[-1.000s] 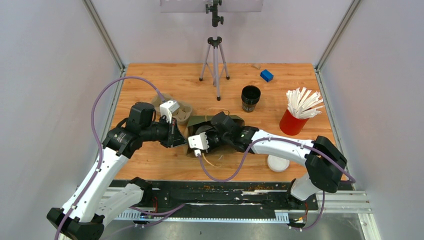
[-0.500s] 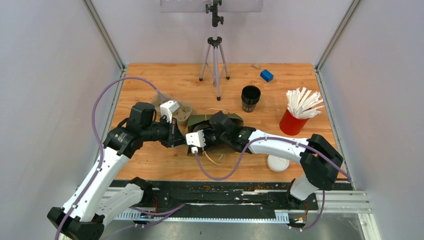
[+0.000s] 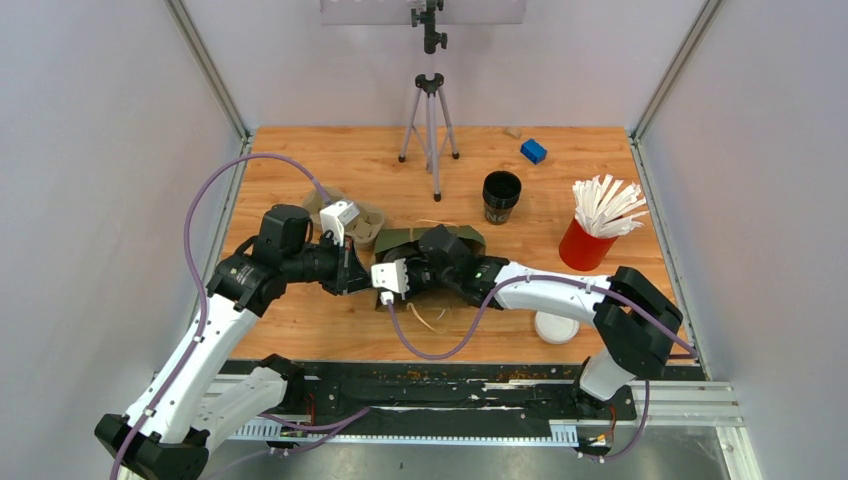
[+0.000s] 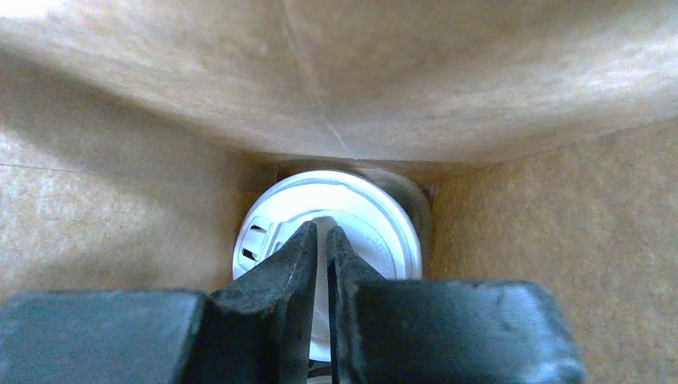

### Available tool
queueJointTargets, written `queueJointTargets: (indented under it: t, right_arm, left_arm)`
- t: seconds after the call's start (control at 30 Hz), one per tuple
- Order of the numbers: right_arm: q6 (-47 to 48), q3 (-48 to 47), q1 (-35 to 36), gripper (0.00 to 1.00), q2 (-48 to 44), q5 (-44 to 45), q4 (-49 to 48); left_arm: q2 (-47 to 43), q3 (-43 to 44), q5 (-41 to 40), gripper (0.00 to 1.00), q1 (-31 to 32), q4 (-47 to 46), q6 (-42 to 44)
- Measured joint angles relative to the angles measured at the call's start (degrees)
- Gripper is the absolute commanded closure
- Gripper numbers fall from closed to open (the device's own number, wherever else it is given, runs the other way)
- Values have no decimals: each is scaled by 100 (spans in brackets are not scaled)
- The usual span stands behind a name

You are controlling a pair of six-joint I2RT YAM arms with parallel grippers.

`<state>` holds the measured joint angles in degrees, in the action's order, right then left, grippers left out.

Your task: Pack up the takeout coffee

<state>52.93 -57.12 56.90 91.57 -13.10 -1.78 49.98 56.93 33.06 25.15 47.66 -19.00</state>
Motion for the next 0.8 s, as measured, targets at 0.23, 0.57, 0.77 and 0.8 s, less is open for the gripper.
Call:
queueJointTargets:
  t: [0.23,0.57,0.77,0.8]
  right_arm:
    - [-76,122,-13,90,0,63,-192]
    - [-133,201,-85,90,-50,90,-302]
    - [-140,225,-149,90,-190,109,-256]
    - [-138,243,-151,90,-199,125,-256]
  left_arm:
    - [0,-2,-28,100,0,0,0]
    - [2,-2,-87,100,0,2,0]
    - [2,-2,-72,100,0,4,-2]
    - [2,-2,-72,100,0,4,-2]
